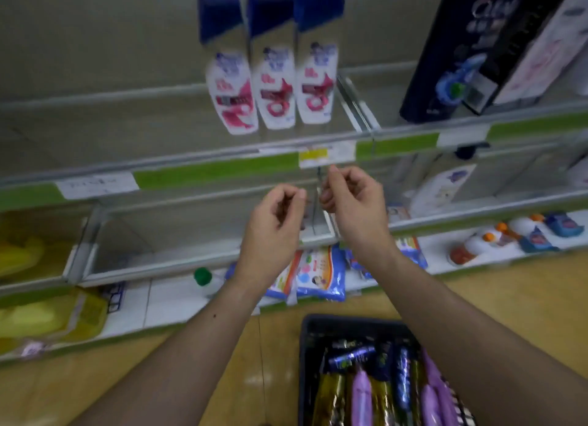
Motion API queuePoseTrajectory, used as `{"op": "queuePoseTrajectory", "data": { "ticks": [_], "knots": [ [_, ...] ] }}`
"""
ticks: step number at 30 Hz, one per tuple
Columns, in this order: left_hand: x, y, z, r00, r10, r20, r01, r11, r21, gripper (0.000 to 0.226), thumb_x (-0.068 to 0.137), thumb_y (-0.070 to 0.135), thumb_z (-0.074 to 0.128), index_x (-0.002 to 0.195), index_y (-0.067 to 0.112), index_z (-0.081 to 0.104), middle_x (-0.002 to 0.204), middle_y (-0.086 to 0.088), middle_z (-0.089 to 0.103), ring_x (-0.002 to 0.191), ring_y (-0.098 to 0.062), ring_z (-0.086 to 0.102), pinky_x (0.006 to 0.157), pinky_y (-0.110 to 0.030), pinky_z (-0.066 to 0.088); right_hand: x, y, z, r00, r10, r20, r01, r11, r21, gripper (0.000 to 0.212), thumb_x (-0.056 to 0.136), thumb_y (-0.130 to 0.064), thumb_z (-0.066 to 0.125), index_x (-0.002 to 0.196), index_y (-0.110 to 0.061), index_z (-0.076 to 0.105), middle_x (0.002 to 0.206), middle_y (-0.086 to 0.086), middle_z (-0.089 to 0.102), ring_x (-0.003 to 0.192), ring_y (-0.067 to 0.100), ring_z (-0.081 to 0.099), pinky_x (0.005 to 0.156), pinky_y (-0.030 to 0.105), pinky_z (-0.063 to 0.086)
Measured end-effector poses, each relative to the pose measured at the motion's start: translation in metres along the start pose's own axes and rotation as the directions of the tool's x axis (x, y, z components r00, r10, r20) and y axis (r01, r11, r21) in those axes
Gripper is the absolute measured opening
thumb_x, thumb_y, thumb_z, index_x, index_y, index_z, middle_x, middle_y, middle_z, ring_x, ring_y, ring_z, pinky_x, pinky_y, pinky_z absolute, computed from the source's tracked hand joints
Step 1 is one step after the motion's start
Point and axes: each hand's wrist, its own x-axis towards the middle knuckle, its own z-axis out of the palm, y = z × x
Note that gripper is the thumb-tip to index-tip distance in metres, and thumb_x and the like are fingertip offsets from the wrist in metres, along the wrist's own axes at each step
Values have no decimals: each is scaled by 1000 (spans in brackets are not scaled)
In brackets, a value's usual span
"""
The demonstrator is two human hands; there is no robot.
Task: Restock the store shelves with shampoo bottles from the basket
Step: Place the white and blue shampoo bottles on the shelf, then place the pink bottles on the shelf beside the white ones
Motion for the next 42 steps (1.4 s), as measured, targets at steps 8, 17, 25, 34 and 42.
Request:
{"op": "queuePoseTrajectory", "data": {
  "ticks": [8, 17, 25, 34, 42],
  "knots": [
    [-95, -121, 83, 913, -357, 198, 357, 933, 38, 24, 104, 16, 49, 85, 10, 61, 73, -3, 64, 67, -10, 63, 68, -19, 51, -79, 128, -113, 938, 333, -94, -342, 934, -106, 31, 102, -20, 55, 79, -1, 60, 62, 0, 61, 55, 3, 55, 59, 19, 46],
    [-195, -279, 136, 723, -605, 333, 524, 795, 306, 13, 100, 37, 55, 93, 27, 60, 92, -1, 69, 87, -17, 68, 81, -35, 54, -175, 295, -191, 788, 580, -207, -612, 775, -159, 24, 99, -25, 60, 89, -4, 65, 81, 7, 64, 78, 15, 58, 77, 35, 48],
    [-253, -370, 179, 575, -718, 392, 564, 695, 445, 16, 99, 33, 57, 106, 20, 62, 95, 13, 61, 83, 1, 58, 63, -2, 40, -232, 406, -232, 625, 720, -301, -778, 603, -174, 19, 97, -31, 62, 107, -14, 62, 92, -6, 62, 80, 6, 57, 69, 21, 42],
    [-283, -459, 228, 428, -865, 263, 510, 471, 719, 66, 92, 40, 67, 144, 16, 36, 137, -5, 48, 115, -25, 58, 66, -23, 41, -246, 487, -283, 545, 720, -429, -834, 414, -365, 72, 71, -62, 67, 130, -22, 51, 125, 4, 59, 115, 25, 60, 98, 48, 53],
    [-303, -508, 261, 421, -900, 116, 568, 361, 739, 62, 83, 33, 78, 128, 11, 41, 120, -10, 58, 98, -31, 67, 52, -30, 46, -241, 503, -321, 548, 703, -453, -817, 333, -471, 65, 90, -32, 72, 143, -17, 39, 141, 9, 36, 133, 29, 38, 115, 48, 37]
  ]
}}
